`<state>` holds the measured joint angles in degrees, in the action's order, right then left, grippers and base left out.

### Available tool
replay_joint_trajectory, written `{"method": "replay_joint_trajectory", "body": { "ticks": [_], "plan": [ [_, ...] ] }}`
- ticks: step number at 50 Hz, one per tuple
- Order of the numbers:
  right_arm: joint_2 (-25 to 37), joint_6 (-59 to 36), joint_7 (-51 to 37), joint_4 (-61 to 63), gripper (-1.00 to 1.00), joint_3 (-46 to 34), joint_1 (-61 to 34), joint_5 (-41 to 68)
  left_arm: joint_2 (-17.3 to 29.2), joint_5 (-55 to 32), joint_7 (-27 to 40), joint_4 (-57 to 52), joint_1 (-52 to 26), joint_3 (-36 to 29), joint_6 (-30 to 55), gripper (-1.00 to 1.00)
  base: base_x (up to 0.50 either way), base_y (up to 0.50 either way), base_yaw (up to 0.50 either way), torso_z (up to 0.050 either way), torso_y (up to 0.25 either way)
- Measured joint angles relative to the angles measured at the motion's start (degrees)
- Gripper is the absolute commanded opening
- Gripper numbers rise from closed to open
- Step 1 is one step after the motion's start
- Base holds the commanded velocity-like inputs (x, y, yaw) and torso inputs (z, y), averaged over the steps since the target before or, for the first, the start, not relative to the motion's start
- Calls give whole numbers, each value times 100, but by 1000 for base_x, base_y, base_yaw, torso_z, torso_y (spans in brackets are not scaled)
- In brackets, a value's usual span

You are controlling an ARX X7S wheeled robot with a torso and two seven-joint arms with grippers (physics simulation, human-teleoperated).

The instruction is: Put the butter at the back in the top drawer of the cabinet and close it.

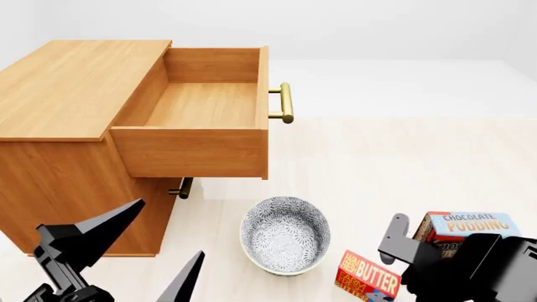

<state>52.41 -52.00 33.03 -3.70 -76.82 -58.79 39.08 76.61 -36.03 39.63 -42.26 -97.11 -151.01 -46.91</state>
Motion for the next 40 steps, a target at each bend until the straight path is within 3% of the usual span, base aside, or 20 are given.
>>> {"method": "replay_joint_trajectory", "body": {
  "ticks": [35,36,40],
  "plan": [
    [-348,327,-150,-551,100,162,97,-35,1,-25,-17,37,144,133,13,100,0,0,0,0,0],
    [-355,335,-153,-563,-100,165,100,-36,1,-25,-17,38,149,137,14,100,0,0,0,0,0],
    [-377,308,-115,-574,-100,161,124,123,3,-26,-19,39,164,151,19,100,0,0,0,0,0]
  ]
}}
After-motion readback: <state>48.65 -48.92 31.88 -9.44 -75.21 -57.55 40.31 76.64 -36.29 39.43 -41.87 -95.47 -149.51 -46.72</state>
